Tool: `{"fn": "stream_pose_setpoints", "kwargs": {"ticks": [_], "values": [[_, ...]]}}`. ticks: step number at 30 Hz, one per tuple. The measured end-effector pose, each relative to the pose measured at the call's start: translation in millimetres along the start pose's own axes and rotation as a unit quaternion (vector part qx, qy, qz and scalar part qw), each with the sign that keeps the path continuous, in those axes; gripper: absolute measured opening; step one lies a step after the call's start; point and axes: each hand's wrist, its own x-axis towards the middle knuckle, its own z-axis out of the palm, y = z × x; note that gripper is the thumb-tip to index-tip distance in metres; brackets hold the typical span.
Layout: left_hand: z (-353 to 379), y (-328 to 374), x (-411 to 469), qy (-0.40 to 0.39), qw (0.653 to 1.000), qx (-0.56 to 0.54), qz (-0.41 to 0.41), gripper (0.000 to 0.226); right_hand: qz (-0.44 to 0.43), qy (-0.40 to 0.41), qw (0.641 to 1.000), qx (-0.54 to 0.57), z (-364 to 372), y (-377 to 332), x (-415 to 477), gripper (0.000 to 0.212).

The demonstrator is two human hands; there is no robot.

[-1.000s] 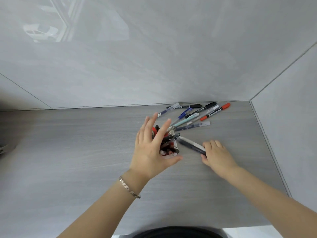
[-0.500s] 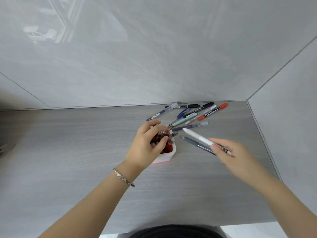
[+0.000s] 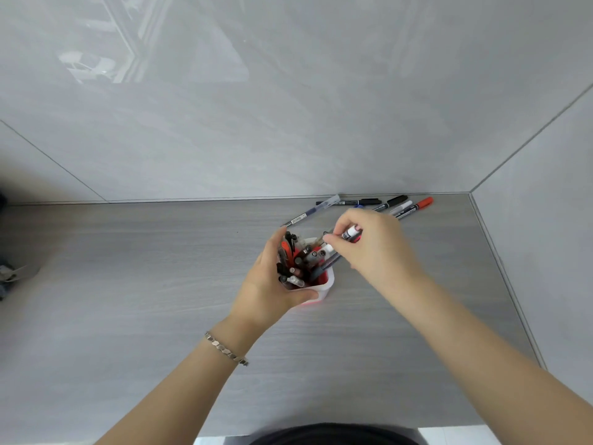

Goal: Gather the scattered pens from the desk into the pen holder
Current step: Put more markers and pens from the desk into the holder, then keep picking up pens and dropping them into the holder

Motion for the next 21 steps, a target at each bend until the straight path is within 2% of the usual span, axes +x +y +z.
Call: {"fn": "stream_pose_setpoints", "kwargs": {"ticks": [3,6,8,11,15,19,21], "values": [[-0.6,2.8,0.0,-0.001,1.000,-0.005,-0.002,0.101,-0.082,0.074,0.994,-0.022,22.3,1.6,-9.8,0.020],[-0.3,3.9,-0.5,0.003,1.000,-0.010,-0.002,0.099,-0.125,0.086,0.988,-0.033,38.4,3.1,-7.4,0.037],[-0.3,3.7,-0.7,0.005,1.000,-0.010,-0.003,0.100,-0.123,0.043,0.991,-0.036,39.5,-1.3,-2.9,0.041],[0.5,2.4,0.0,0.003,1.000,-0.010,0.004,0.102,-0.090,-0.069,0.990,-0.086,38.5,-3.6,-9.1,0.043],[0.7,1.4,0.5,0.006,1.000,-0.012,0.000,0.103,-0.047,-0.109,0.979,-0.167,45.9,5.1,-17.6,0.077],[0.8,3.8,0.6,0.007,1.000,-0.011,-0.001,0.102,-0.024,-0.142,0.978,-0.152,52.0,5.2,-7.1,0.088],[0.3,4.8,1.3,0.006,1.000,-0.005,-0.002,0.100,-0.019,-0.217,0.969,-0.113,43.9,5.5,-9.7,0.082]]}}
